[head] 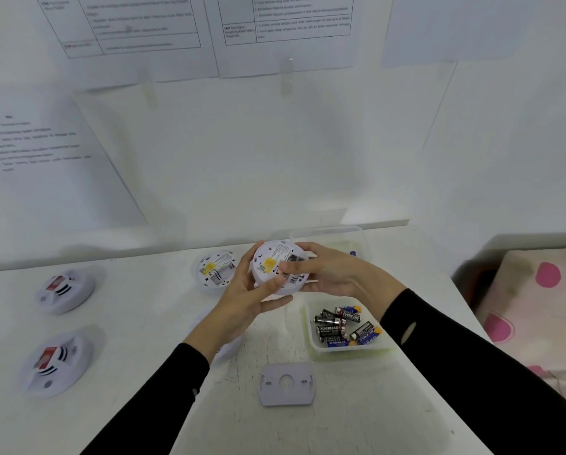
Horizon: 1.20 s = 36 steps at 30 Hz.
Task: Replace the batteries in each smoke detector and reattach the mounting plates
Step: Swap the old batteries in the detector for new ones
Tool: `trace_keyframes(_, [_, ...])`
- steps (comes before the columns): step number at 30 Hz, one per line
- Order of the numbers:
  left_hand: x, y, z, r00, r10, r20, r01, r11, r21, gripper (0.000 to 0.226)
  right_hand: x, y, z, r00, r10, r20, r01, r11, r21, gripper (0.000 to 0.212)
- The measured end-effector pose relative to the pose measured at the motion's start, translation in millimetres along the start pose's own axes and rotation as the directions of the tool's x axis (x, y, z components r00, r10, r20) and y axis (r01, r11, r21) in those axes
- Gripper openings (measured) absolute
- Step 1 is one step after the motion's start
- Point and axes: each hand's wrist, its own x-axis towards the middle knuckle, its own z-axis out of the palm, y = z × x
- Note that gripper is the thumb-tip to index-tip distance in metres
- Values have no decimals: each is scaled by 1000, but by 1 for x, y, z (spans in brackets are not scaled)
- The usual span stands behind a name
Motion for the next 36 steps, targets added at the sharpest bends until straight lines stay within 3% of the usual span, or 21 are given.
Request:
trace_keyframes(13, [2, -5, 11, 999, -1, -48, 2, 1000, 21, 69, 1, 8, -6, 999, 23, -39, -17, 989, 146, 62])
trace_keyframes(21, [3, -5, 9, 999, -44, -18, 42, 995, -94, 73, -2, 5, -8, 998, 31, -64, -19, 984, 177, 52])
trace_keyframes(27, [2, -7, 11, 999, -8, -41, 5, 997, -83, 72, -2, 1, -11, 998, 11, -59, -7, 998, 69, 47])
trace_keyframes(30, [2, -8, 7, 998, 5, -66, -10, 997, -81, 65, -5, -11, -20, 999, 30, -17, -31, 994, -107, 36])
trace_keyframes(32, [2, -7, 4, 996, 9, -84, -15, 998, -63, 65, 0, -21, -37, 989, -45, -138, 15, 976, -216, 34])
trace_keyframes(34, [3, -4, 1, 993, 13, -119, -16, 999, -28, 67, 5, -29, -56, 934, -185, -307, 91, 950, -297, 17])
trace_keyframes(36, [4, -1, -1, 990, 11, -138, -12, 1000, -9, 70, 13, -34, -76, 887, -275, -370, 25, 831, -556, 13])
